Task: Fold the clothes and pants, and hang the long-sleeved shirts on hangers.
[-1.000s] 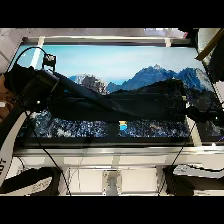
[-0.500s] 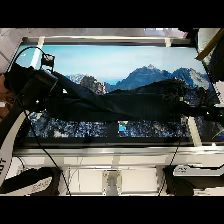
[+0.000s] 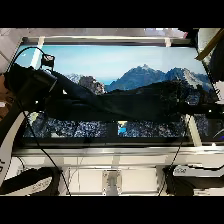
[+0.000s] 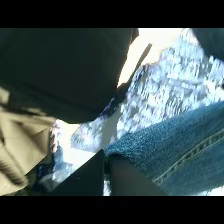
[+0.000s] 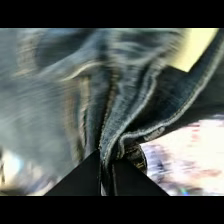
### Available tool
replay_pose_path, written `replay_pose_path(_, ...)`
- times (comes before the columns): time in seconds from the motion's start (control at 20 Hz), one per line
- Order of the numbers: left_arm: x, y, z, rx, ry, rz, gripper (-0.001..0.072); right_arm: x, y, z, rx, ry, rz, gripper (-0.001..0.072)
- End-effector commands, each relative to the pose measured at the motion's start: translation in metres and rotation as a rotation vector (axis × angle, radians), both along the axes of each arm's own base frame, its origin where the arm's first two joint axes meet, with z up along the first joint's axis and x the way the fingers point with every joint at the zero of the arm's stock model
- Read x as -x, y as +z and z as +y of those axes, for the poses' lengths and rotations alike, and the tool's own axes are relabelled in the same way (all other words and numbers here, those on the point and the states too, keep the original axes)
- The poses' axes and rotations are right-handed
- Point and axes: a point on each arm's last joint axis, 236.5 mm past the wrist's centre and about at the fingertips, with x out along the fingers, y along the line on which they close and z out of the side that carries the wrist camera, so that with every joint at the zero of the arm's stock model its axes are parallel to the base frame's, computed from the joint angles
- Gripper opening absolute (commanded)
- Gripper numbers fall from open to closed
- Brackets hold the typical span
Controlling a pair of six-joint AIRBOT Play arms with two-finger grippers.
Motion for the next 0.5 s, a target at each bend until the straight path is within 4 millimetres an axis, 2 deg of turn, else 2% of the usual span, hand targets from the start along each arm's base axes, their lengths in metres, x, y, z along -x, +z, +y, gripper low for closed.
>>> replay_pose_path(0.0,0.022,0.021,0.018,-0.07,-0.005,0.043,0.0014,0.023,0.074,0.025,-0.066,0.14,-0.013,0.0052)
replay_pose_path(0.15,0.036,0.066,0.04,-0.143,-0.018,-0.039,0.0013,0.031,0.154,0.029,0.028,0.135,-0.115,0.0052)
replay_pose_path(0.25,0.043,0.093,0.048,-0.159,-0.039,-0.108,0.0013,0.028,0.203,0.027,0.117,0.094,-0.228,0.0052)
replay_pose_path(0.35,0.042,0.108,0.053,-0.153,-0.053,-0.169,0.0013,0.011,0.246,0.017,0.192,0.003,-0.358,0.0051)
replay_pose_path(0.4,0.036,0.11,0.056,-0.151,-0.055,-0.194,0.0012,-0.002,0.261,0.008,0.213,-0.058,-0.407,0.005)
replay_pose_path(0.45,0.028,0.109,0.056,-0.142,-0.058,-0.212,0.0013,-0.013,0.267,-0.002,0.223,-0.11,-0.439,0.0049)
